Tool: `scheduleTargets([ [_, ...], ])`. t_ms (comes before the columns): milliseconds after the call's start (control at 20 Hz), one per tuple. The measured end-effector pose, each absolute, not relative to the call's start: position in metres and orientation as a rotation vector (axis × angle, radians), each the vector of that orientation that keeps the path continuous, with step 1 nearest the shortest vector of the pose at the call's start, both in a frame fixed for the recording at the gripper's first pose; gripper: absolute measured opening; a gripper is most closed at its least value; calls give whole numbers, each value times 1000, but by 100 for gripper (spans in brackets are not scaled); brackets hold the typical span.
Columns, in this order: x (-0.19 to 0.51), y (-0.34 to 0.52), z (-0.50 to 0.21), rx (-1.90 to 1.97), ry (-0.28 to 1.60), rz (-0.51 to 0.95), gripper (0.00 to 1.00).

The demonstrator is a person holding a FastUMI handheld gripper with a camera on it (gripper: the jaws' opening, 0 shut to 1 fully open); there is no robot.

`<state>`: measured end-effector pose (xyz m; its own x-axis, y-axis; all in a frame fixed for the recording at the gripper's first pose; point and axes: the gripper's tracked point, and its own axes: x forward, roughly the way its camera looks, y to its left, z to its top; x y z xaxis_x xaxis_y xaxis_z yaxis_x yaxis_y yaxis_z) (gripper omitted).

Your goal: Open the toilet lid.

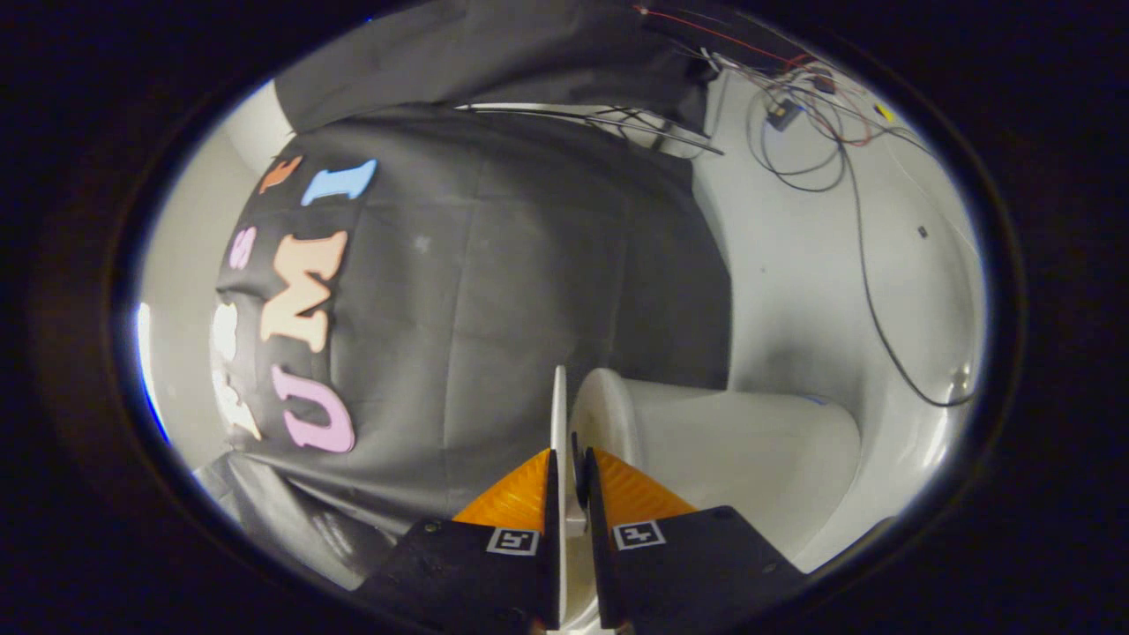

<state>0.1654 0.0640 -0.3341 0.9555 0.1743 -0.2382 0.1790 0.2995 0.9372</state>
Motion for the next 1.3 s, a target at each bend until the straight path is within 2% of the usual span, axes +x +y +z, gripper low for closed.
scheduleTargets([
  [700, 190, 166, -161, 757, 296, 213, 16],
  [900, 188, 194, -142, 554, 294, 131, 16],
  [1300, 181, 277, -100, 177, 298, 163, 16],
])
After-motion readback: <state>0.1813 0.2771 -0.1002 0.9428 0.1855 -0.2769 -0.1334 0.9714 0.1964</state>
